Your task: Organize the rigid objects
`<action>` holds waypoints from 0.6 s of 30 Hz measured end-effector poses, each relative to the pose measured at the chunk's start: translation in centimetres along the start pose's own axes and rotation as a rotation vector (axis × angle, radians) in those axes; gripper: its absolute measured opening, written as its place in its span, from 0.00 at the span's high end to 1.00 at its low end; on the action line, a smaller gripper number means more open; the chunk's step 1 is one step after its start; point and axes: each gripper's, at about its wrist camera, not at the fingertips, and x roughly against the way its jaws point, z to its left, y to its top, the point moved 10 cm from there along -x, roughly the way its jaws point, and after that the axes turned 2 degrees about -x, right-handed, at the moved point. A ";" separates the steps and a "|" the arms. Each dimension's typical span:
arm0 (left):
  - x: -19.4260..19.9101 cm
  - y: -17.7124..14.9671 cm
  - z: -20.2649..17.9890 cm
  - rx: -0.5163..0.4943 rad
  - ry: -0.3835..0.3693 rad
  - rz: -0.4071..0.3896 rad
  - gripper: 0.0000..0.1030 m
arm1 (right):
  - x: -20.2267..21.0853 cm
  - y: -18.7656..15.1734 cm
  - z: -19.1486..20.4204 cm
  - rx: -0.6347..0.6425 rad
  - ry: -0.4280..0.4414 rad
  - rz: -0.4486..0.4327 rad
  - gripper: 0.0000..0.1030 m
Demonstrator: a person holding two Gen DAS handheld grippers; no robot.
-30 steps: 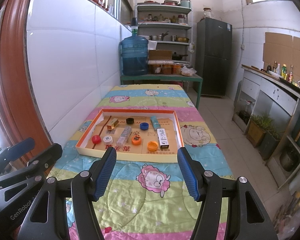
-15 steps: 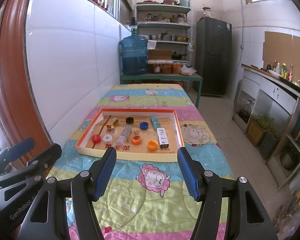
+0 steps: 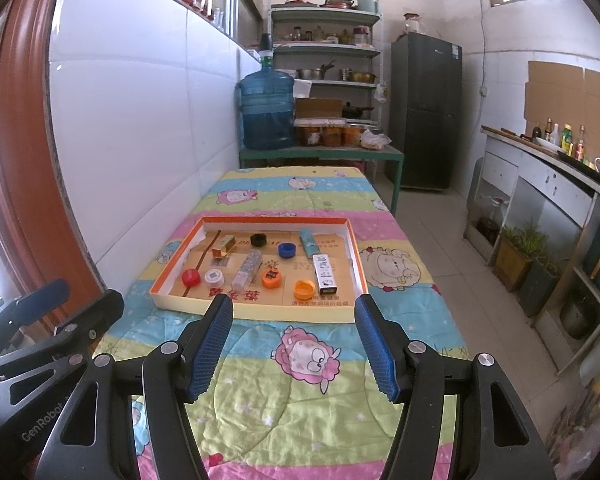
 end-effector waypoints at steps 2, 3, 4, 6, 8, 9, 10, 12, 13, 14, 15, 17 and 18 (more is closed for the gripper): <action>0.0 -0.1 -0.1 0.000 -0.004 -0.001 0.39 | -0.1 -0.1 0.0 0.000 0.001 0.000 0.37; -0.1 -0.1 -0.2 -0.001 -0.005 -0.001 0.39 | 0.0 0.0 0.0 -0.002 0.002 0.001 0.37; 0.0 0.0 -0.3 -0.002 -0.005 0.000 0.39 | -0.1 -0.1 0.0 -0.003 0.003 0.002 0.37; 0.0 0.0 -0.3 -0.002 -0.006 0.000 0.39 | -0.2 -0.3 0.0 -0.004 0.004 0.004 0.37; 0.0 0.0 -0.4 -0.001 -0.004 0.000 0.39 | -0.2 -0.3 0.0 -0.004 0.004 0.003 0.37; 0.0 0.0 -0.3 -0.001 -0.004 0.001 0.39 | -0.2 -0.3 0.0 -0.003 0.003 0.003 0.37; 0.0 0.0 -0.3 -0.001 -0.004 0.001 0.39 | -0.2 -0.3 0.0 -0.003 0.003 0.003 0.37; 0.1 -0.1 -0.5 0.000 -0.004 0.001 0.39 | -0.2 -0.3 0.0 -0.003 0.004 0.003 0.37; 0.0 0.0 -0.4 -0.001 -0.004 0.001 0.39 | -0.3 -0.3 0.0 -0.003 0.004 0.004 0.37; 0.0 -0.1 -0.4 0.000 -0.004 0.001 0.39 | -0.3 -0.4 0.0 -0.003 0.004 0.004 0.37; 0.1 -0.1 -0.5 0.000 -0.005 0.001 0.39 | -0.2 -0.3 0.0 -0.003 0.005 0.004 0.37; 0.0 0.0 -0.4 -0.001 -0.004 0.000 0.39 | -0.2 -0.2 0.0 -0.003 0.004 0.004 0.37; 0.0 0.0 -0.4 -0.001 -0.003 0.002 0.39 | -0.2 -0.3 0.0 -0.003 0.004 0.003 0.37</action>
